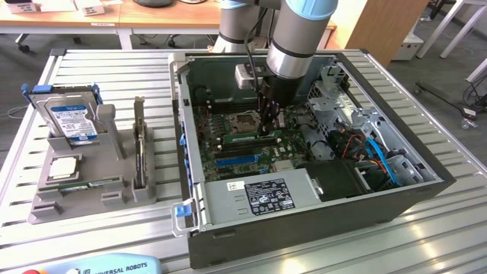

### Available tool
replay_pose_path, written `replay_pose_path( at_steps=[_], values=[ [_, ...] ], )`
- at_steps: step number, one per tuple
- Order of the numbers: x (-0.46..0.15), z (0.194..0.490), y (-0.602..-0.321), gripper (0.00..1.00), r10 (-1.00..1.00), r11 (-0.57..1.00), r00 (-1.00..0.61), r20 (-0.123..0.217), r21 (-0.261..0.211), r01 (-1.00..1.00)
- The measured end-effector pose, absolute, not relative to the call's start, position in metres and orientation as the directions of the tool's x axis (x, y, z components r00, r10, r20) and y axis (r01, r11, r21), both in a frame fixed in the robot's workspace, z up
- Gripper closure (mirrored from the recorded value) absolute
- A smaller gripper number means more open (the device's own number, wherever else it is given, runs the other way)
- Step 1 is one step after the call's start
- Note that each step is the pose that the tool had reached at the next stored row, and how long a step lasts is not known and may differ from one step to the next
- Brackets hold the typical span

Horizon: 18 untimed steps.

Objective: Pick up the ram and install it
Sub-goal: 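Insert the ram into the slot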

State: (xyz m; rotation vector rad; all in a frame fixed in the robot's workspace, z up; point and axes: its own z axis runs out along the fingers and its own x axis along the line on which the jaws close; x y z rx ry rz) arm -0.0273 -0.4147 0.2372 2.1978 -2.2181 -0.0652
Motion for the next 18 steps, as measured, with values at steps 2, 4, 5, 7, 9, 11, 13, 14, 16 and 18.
replay_pose_path(
  at_steps=[2, 4, 5, 7, 9, 11, 13, 14, 16, 18],
  values=[
    [-0.0272, 0.2372, -0.4147, 0.88, -1.0, 0.01, -0.011, -0.016, 0.042, -0.999],
    [-0.0272, 0.2371, -0.4147, 0.88, -1.0, 0.011, -0.011, -0.017, 0.042, -0.999],
    [-0.0272, 0.2371, -0.4147, 0.88, -1.0, 0.011, -0.012, -0.017, 0.042, -0.999],
    [-0.0272, 0.2372, -0.4147, 0.88, -1.0, 0.013, -0.014, -0.017, 0.042, -0.999],
    [-0.0272, 0.2371, -0.4147, 0.88, -1.0, 0.014, -0.015, -0.017, 0.042, -0.999],
    [-0.0273, 0.2371, -0.415, 0.88, -1.0, 0.014, -0.015, -0.017, 0.042, -0.999],
    [-0.0272, 0.2372, -0.4152, 0.88, -1.0, 0.014, -0.015, -0.017, 0.042, -0.999],
    [-0.0272, 0.2371, -0.4152, 0.88, -1.0, 0.014, -0.015, -0.017, 0.042, -0.999],
    [-0.0272, 0.2368, -0.4153, 0.88, -1.0, 0.014, -0.015, -0.017, 0.042, -0.999],
    [-0.0272, 0.236, -0.4153, 0.88, -1.0, 0.014, -0.015, -0.017, 0.042, -0.999]
  ],
)
